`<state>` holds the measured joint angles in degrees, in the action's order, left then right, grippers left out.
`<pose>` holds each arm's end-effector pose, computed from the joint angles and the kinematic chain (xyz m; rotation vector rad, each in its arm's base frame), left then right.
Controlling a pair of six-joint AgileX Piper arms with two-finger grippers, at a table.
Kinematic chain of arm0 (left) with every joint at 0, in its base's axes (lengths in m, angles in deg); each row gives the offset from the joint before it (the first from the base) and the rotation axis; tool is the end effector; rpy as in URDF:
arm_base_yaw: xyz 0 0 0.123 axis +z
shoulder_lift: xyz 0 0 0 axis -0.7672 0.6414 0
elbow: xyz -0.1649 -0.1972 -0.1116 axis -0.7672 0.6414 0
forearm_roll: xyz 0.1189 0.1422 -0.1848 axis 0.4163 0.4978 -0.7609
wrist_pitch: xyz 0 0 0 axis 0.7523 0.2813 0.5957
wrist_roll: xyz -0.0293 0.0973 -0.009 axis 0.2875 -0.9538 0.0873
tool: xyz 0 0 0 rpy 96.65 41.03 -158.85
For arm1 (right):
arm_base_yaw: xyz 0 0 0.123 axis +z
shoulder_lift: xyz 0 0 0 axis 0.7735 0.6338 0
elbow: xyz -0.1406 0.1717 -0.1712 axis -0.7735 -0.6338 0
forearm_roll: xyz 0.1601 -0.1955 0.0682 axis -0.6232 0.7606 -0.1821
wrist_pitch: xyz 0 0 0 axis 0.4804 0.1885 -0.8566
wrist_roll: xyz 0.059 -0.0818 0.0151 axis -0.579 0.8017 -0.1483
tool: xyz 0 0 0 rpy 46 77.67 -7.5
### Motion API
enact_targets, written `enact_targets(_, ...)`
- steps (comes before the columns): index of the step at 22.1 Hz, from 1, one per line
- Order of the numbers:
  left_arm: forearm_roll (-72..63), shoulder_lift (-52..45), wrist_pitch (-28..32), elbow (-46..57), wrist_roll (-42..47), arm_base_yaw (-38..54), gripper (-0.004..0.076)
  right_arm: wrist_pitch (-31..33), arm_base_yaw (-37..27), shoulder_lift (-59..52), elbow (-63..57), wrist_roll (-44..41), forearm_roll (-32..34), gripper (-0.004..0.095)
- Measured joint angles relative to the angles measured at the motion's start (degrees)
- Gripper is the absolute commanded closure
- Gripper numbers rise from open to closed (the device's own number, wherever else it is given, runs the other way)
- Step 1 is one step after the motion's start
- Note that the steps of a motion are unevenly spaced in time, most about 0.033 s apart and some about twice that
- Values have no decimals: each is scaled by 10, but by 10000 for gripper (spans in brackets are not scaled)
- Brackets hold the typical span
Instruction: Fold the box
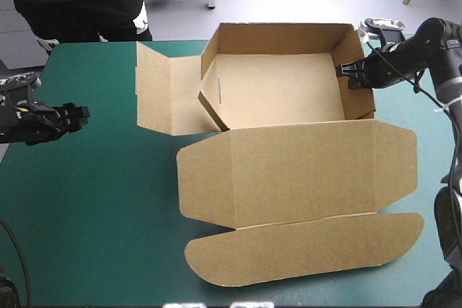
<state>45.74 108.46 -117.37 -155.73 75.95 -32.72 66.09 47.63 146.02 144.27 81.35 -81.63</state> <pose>0.2914 0.0611 0.3350 -0.3286 2.4327 -0.2510 0.3922 0.0136 0.3663 -0.1619 2.5679 0.3978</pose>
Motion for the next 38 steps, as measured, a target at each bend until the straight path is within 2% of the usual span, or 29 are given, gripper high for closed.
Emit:
enact_targets(2,-94,2,3,0,-3,0,259,1,0,-21,0,7,-26,928)
enact_targets(4,-209,13,-9,0,-52,0,276,5,0,-38,0,16,-53,927)
enact_targets(10,-396,28,-95,0,-188,0,331,6,0,-42,-1,53,-120,927)
enact_targets(17,-417,28,-144,0,-206,0,339,-3,3,-36,-1,59,-141,927)
enact_targets(22,-431,28,-171,0,-223,0,339,-28,44,2,-1,55,-137,926)
enact_targets(28,-433,28,-173,0,-232,0,339,-65,85,39,-1,40,-115,927)
enact_targets(31,-433,28,-173,0,-233,0,339,-86,114,55,-1,22,-78,927)
enact_targets(38,-433,27,-173,0,-234,0,339,-128,164,93,-1,-6,-75,927)
